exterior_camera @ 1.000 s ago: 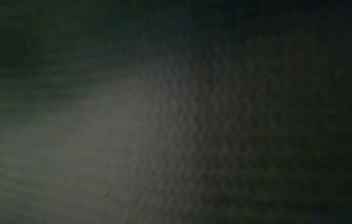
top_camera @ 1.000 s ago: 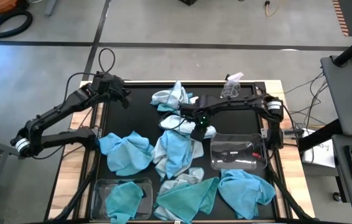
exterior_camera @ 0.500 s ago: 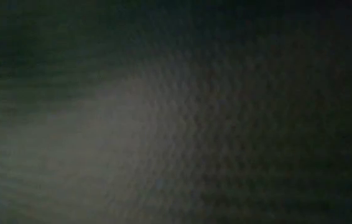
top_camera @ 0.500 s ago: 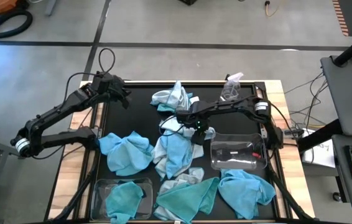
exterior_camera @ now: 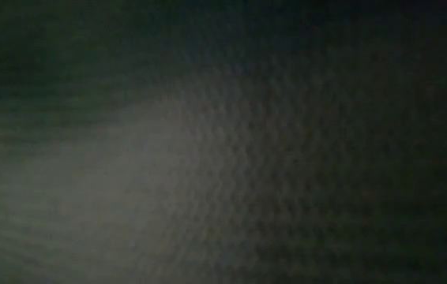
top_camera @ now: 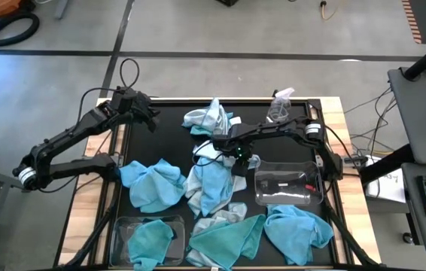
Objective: Sort microfiber towel by color & place in baskets
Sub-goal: Put the white towel into the top transparent bin
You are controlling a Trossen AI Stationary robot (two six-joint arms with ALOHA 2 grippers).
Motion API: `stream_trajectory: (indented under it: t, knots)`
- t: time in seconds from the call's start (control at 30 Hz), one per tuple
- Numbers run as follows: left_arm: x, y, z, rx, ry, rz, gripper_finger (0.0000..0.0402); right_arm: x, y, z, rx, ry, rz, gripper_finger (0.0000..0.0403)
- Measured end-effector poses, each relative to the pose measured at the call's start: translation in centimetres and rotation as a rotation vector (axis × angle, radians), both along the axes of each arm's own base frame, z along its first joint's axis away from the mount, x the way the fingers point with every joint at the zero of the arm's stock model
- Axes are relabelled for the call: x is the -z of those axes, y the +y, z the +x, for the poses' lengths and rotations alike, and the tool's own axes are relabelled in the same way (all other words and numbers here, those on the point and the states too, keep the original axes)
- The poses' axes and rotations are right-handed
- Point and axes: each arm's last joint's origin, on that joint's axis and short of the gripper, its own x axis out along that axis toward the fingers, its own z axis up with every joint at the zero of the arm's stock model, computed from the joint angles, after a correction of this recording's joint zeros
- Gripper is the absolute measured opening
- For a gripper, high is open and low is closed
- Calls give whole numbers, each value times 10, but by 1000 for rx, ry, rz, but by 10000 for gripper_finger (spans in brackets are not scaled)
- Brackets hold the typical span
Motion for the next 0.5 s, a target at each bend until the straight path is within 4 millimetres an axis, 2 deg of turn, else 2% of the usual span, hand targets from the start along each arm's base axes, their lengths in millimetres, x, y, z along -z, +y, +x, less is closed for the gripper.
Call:
stream_trajectory:
  t: [0.33,0.5]
  knots:
    - [0,0,0,0,0,-1,0,-3,-1,3,-3,-23,-7,45]
    - [0,0,0,-2,-2,-3,0,-9,-1,4,-14,-52,-23,21]
